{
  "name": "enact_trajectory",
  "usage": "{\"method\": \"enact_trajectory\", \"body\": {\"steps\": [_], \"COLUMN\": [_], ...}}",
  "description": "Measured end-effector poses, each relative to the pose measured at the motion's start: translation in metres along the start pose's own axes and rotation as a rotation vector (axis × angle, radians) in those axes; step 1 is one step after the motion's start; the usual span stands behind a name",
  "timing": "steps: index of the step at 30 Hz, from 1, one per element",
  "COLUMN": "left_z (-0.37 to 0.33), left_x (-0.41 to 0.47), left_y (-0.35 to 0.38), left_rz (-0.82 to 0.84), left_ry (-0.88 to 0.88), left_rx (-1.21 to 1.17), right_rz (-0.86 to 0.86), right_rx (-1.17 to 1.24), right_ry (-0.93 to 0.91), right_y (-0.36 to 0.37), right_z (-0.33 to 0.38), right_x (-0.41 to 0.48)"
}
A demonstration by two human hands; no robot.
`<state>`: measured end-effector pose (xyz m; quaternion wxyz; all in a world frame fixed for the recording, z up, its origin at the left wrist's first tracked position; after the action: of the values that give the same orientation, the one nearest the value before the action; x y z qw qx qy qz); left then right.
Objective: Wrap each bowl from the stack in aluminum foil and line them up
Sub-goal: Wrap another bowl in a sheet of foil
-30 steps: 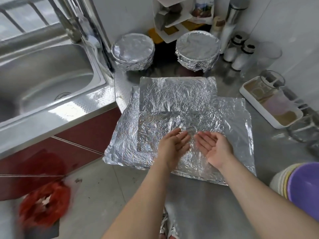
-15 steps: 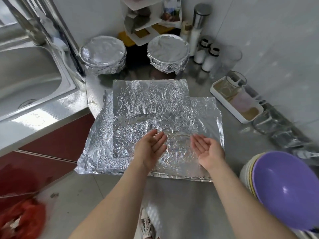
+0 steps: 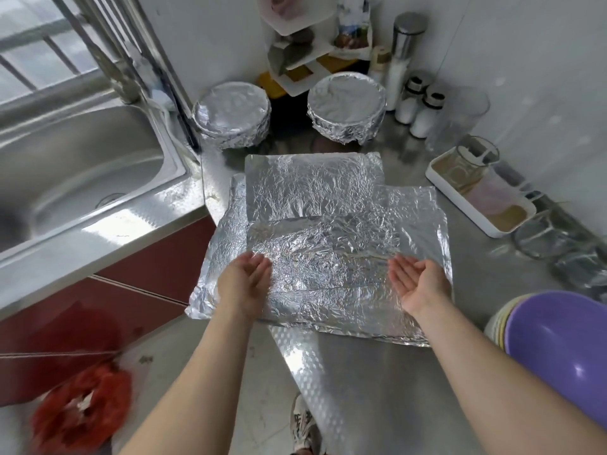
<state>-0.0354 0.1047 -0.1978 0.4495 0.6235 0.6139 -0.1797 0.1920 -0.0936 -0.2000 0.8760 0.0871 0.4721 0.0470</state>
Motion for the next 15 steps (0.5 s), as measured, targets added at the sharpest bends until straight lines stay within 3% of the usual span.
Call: {"method": "enact_trajectory", "body": {"steps": [4, 6, 9, 11, 15], "left_z": [0.032, 0.041, 0.042, 0.042, 0.04], "left_x": [-0.011, -0.008, -0.002, -0.001, -0.005], "left_y": [0.038, 0.035, 0.033, 0.034, 0.035], "left_rz": [0.176, 0.142, 0.126, 0.122, 0.107], "left_ry": [-0.045, -0.049, -0.078, -0.095, -0.11], "left_rx": [0.266, 0.247, 0.201, 0.196, 0.183], "right_rz": [-0.034, 0.07, 0.273, 0.241, 0.149], "right_rx": [-0.04, -0.036, -0.127, -0.178, -0.23], "right_ry": [-0.086, -0.13, 0.022, 0.115, 0.038], "right_y": [0.012, 0.032, 0.064, 0.07, 0.064], "right_z": [0.009, 0.006, -0.042, -0.074, -0.075], "right_x": [-0.01, -0.024, -0.041, -0.044, -0.04]}}
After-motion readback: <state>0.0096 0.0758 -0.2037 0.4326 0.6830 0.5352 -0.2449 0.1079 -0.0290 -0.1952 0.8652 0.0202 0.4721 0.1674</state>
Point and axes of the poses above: each hand's wrist, its own x-axis towards the middle knuckle, its own y-axis out of the palm, z = x × y, the point moved 6 cm from there along x, towards the middle knuckle, and after that the axes turned 1 degree about -z, right-handed, at the moved point
